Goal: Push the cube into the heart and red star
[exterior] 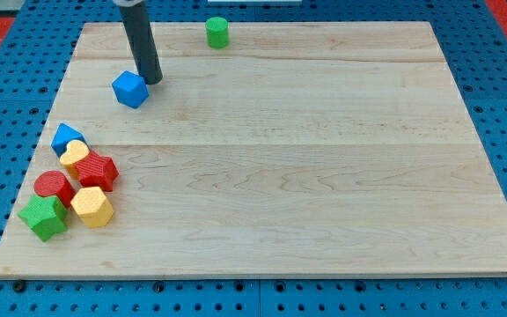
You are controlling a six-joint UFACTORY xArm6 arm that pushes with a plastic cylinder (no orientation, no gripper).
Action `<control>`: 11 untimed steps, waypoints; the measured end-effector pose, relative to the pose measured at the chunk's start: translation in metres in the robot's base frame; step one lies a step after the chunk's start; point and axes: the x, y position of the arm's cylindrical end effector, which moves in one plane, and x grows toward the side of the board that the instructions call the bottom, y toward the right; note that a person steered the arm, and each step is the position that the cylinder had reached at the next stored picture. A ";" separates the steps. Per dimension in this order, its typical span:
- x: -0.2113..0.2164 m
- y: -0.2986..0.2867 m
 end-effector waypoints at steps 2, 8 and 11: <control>0.051 0.027; -0.041 0.200; -0.108 0.092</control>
